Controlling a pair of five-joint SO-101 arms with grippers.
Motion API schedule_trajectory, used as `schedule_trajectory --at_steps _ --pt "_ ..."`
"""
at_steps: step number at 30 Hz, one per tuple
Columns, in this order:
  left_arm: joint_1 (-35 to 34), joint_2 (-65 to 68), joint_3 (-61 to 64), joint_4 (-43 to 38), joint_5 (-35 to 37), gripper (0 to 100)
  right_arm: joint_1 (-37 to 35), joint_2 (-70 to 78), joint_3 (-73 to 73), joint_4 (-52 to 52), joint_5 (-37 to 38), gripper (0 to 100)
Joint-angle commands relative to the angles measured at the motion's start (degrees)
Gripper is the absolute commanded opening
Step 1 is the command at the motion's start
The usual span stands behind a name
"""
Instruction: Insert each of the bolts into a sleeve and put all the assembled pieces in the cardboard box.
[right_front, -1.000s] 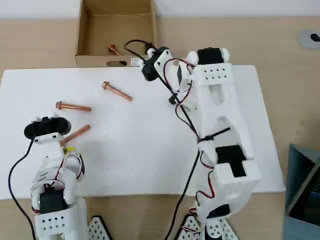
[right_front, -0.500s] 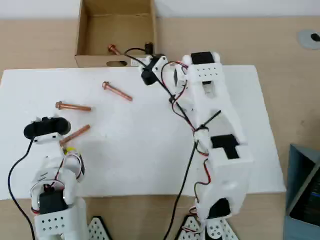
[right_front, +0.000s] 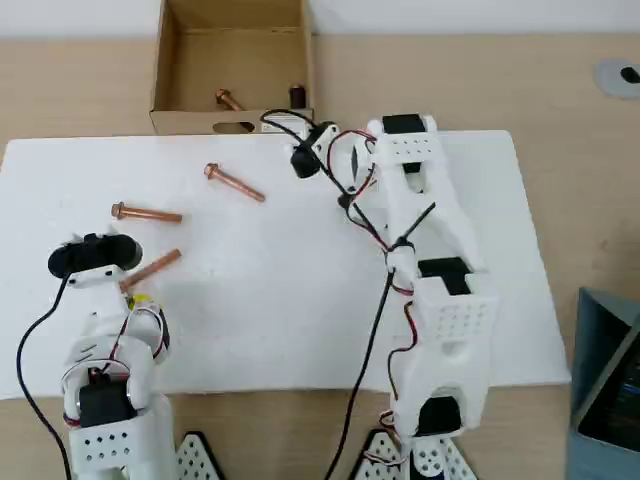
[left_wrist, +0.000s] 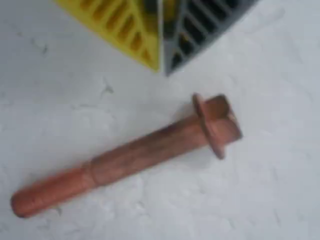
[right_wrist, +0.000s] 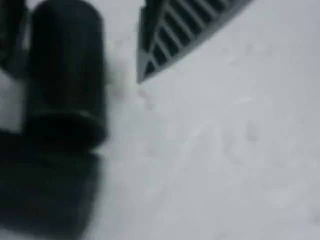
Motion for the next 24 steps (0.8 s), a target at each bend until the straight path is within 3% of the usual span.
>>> schedule_trajectory --at_steps 1,4,14,24 --pt "-0.6 -0.4 -0.4 0.2 0.0 0 0.5 2.1 0.0 -0.2 0.3 7.2" --pt "-0.6 -0.4 -0.4 0.2 0.0 0 0.4 2.9 -0.9 0.1 0.1 0.9" --pt "-0.6 -0.4 -0.4 0.2 0.0 0 -0.9 -2.1 -11.6 12.1 -0.2 1.0" --pt "-0.6 -0.4 -0.4 0.2 -0.3 0 -1.5 -8.4 -22.5 20.9 -9.5 1.0"
